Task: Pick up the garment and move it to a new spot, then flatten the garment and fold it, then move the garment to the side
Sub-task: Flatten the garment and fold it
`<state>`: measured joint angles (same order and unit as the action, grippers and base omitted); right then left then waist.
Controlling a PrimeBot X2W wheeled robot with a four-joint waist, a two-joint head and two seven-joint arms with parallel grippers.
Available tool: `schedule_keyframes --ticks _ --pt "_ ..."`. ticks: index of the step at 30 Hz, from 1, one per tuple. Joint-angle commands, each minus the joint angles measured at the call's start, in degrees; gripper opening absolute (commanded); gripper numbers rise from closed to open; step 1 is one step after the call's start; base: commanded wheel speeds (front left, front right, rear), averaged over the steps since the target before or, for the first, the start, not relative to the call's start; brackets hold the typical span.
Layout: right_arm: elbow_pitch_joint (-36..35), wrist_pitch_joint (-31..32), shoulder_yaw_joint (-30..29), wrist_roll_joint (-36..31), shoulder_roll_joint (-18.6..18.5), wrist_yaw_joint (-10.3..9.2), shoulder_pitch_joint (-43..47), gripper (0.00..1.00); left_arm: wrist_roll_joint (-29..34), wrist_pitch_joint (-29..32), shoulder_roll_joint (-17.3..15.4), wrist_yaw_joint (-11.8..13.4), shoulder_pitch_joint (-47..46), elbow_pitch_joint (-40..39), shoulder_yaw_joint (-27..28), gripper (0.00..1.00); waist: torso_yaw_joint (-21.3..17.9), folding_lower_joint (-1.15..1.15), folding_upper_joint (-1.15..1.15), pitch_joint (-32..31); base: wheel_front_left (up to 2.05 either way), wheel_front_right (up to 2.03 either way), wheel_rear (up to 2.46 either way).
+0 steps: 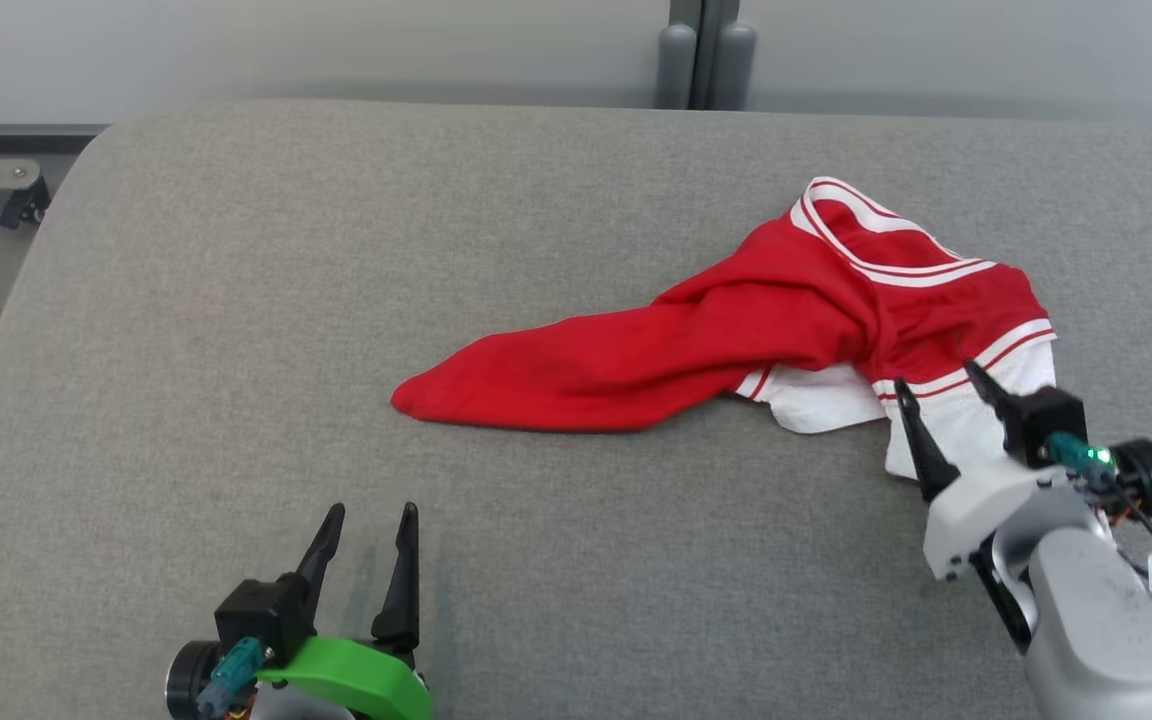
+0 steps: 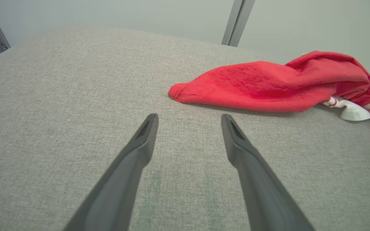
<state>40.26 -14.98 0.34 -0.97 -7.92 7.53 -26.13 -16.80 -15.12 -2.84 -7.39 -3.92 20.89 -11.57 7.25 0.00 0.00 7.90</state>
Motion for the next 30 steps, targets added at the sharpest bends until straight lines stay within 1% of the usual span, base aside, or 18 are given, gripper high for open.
schedule_keyframes --ticks 1,5,11,20,23,29,30 --pt "-0.96 -0.24 -0.16 0.65 -0.14 -0.10 2.91 1.00 0.51 0.01 -0.17 -0.18 0.80 -0.21 0.04 1.00 -1.14 0.00 0.00 -0.91 0.00 0.00 0.00" --pt "-2.65 -0.25 -0.67 1.35 -0.32 -0.10 8.63 1.00 0.59 0.00 -0.18 -0.18 1.08 -0.50 -0.08 1.00 -1.59 0.00 0.00 -0.79 0.00 0.00 0.00" --pt "-4.04 -0.26 0.98 0.77 -0.05 -0.10 11.47 1.00 0.90 0.00 -0.18 -0.19 0.55 -0.48 -0.06 1.00 -1.54 0.00 0.00 -0.06 0.00 0.00 0.00" --pt "-5.10 -0.26 2.03 -1.09 1.23 -0.10 10.05 1.00 0.71 0.00 -0.17 -0.19 -0.19 -0.45 0.02 1.00 -0.89 0.00 0.00 0.69 0.00 0.00 0.00" --pt "-4.52 -0.27 2.49 -2.04 1.54 -0.10 9.16 1.00 0.72 0.00 -0.17 -0.19 -0.39 -0.47 0.13 1.00 -0.88 0.00 0.00 0.99 0.00 0.00 0.00" --pt "-1.43 -0.27 1.04 -6.04 2.46 -0.10 6.15 1.00 0.60 0.00 -0.17 -0.18 -1.36 -0.48 -0.11 1.00 -0.83 0.00 0.00 2.20 0.00 0.00 0.00" --pt "-0.37 -0.26 0.76 -6.93 2.54 -0.10 5.62 0.69 0.57 0.00 -0.17 -0.18 -1.57 -0.44 -0.21 1.00 -0.76 0.00 0.00 2.41 0.00 0.00 0.00"
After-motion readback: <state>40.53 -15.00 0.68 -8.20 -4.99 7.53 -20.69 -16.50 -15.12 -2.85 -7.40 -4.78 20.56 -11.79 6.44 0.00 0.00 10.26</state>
